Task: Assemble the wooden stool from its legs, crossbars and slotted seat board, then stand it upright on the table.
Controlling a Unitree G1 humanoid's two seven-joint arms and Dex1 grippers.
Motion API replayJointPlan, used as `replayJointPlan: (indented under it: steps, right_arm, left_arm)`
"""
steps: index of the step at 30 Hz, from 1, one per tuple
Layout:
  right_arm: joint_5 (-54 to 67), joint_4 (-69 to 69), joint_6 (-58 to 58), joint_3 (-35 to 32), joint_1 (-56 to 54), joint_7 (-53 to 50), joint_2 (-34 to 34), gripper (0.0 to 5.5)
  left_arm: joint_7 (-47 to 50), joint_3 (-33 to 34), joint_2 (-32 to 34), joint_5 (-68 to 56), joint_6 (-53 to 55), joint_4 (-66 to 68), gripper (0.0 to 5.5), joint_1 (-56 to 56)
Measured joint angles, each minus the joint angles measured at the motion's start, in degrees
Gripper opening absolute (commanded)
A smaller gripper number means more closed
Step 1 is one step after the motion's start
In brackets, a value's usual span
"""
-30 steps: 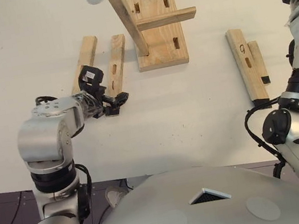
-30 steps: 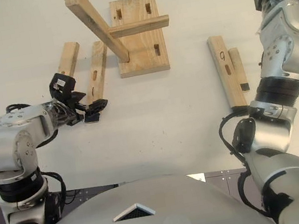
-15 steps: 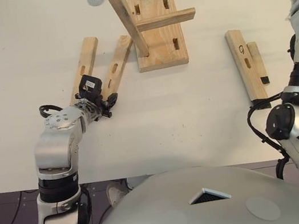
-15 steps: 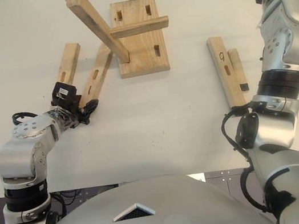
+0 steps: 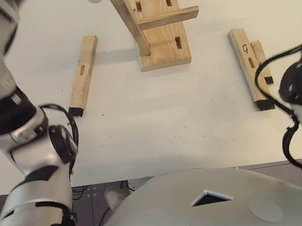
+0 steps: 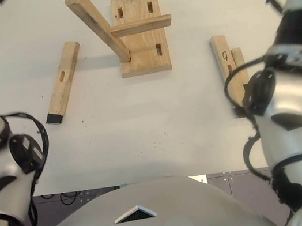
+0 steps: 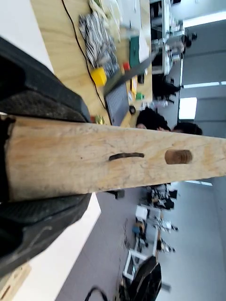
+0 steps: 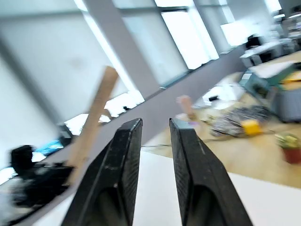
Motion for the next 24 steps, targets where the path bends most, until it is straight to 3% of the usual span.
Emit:
replayJointPlan:
  steps: [3, 8, 16, 20, 24]
  right_arm:
    - [9.5, 0.2, 10.5, -0.4, -6.8, 9.6, -3.1, 2.12]
    - [12.4, 1.9, 17.4, 1.6, -7.2, 15.7, -3.2, 3.15]
    - [11.0, 6.7, 18.0, 2.1, -7.8, 15.7, -4.0, 4.37]
    - [9.4, 8.6, 16.8, 2.3, -7.8, 15.8, -5.1, 5.02]
    - [9.3, 10.6, 16.2, 1.6, -7.8, 16.6, -5.1, 5.02]
  left_arm:
    - [-2.4, 1.9, -0.3, -10.9, 12.0, 0.9, 2.01, -9.6]
    - [1.0, 4.6, -4.5, -19.1, 20.1, -1.3, 2.01, -11.7]
    - [5.8, 9.0, -7.3, -25.1, 20.6, -3.1, 2.01, -10.6]
    - [5.0, 6.5, -7.5, -28.4, 19.5, -6.9, 2.01, -9.4]
    - [4.9, 3.9, -6.5, -29.2, 18.5, -8.0, 1.99, -5.1]
